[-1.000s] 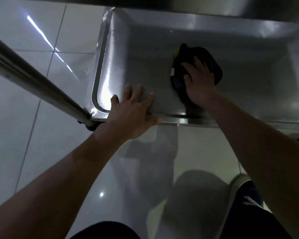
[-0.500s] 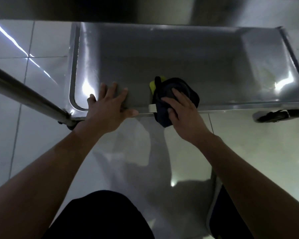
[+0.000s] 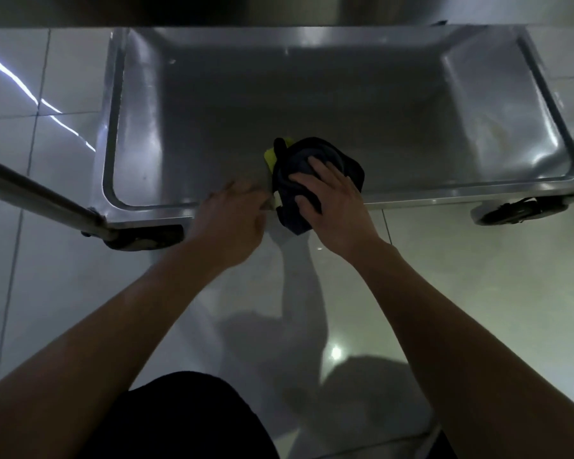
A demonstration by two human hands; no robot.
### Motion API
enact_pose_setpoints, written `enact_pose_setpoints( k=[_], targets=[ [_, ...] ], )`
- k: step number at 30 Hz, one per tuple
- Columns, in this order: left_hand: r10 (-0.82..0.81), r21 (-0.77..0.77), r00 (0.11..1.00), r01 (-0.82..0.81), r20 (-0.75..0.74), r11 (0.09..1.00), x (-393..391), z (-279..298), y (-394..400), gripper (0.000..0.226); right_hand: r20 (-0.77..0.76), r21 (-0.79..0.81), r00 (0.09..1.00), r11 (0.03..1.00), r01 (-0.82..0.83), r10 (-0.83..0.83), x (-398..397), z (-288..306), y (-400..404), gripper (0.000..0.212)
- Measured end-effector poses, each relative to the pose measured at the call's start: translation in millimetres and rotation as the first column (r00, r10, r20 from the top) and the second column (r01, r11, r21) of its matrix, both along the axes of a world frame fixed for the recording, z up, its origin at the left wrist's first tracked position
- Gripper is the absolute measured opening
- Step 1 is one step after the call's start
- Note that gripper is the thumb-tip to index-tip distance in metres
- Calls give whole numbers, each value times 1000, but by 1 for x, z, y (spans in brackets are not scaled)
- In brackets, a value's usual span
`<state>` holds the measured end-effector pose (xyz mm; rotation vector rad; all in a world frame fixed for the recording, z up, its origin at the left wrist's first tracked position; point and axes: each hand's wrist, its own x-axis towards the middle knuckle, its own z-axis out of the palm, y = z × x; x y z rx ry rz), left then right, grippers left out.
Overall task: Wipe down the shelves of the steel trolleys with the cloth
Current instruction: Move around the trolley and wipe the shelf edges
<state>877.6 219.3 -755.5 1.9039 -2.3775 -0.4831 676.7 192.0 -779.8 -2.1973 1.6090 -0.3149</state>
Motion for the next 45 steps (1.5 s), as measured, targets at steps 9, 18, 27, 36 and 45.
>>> enact_pose_setpoints(
  k=[9,18,27,36,45],
  targets=[
    [51,25,988,-55,148,998,-42,-1,8,44,25,-53,999,998,37,-36,-70,-4,-9,39],
    [-140,-19,988,141,66,990,-166,2,-29,45,91,-80,980,980,184,-177,-180,-1,-28,38],
    [-93,-134,987,111,133,985,-229,-23,-44,25,96,-60,892,892,448,-442,-330,1,-61,42],
    [-76,-151,995,85,62,985,-222,-24,-39,19,9,-56,850,848,526,-527,-359,5,-69,45],
    [-132,-52,991,132,-3,990,-189,-17,-21,46,-12,-40,883,883,468,-468,-293,7,-36,46]
  ],
)
